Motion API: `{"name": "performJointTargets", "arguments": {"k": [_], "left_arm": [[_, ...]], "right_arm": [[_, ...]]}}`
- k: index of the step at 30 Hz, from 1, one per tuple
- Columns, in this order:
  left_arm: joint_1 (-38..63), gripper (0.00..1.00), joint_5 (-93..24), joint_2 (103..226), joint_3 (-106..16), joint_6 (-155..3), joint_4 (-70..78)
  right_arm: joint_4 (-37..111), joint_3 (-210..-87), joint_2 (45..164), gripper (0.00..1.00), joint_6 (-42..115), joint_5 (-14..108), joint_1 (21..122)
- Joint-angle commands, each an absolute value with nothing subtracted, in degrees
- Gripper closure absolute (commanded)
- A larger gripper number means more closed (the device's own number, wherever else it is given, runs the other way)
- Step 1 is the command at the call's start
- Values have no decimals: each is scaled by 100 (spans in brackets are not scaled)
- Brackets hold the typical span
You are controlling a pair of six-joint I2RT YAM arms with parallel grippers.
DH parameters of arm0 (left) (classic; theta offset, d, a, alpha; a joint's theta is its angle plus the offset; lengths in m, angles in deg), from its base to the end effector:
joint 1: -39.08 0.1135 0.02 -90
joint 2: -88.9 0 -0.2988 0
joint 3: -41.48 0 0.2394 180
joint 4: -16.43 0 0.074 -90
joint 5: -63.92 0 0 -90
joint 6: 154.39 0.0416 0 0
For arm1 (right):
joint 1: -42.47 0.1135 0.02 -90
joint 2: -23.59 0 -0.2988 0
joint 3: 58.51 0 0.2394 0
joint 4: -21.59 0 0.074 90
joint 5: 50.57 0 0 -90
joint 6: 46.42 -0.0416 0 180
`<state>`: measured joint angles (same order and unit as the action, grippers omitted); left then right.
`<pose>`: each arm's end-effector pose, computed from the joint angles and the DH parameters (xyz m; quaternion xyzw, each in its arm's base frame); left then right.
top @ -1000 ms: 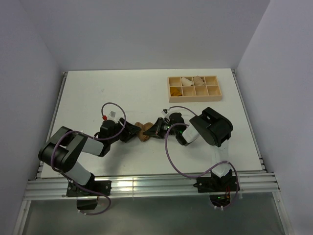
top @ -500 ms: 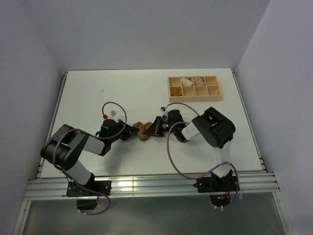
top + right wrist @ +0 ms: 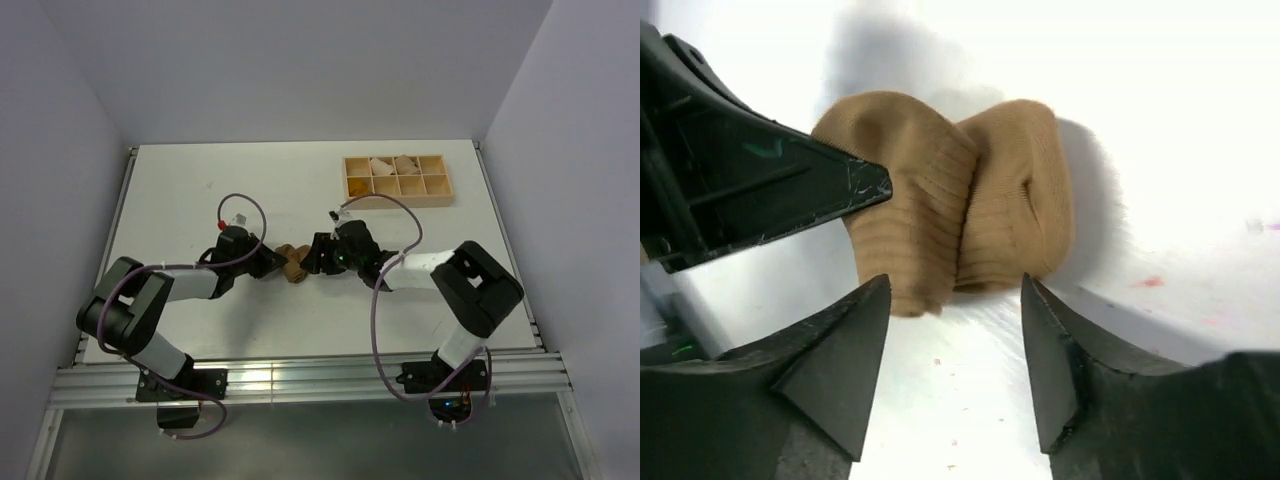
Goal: Roll the socks
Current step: Roll the sock at the center of the board.
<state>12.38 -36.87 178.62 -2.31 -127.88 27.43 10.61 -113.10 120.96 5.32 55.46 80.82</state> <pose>0.2460 -0.1324 0.1745 -0.2373 0.8514 -0.3848 0.2659 0.2524 0.2143 0.1872 -0.0685 0.8652 0.3941 0.3024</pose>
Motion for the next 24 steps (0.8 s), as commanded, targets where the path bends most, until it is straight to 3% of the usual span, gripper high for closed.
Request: {"name": "performJointTargets", "arguments": {"k": [1,15,24], "left_arm": [[1227,100,-3259,17776,-607,-12477,1564],[1175,100,-2881,18163,-2092,-11951,-826],[1034,100,-2670,18374,-2673,-11845,-1671]], "right_arm": [[1729,-11301,11396,36,1764,3956,8604],[359,-11186,11622,28,4163,1483,10407],[34,-11600,12088,29,4692,1289,10716]]}}
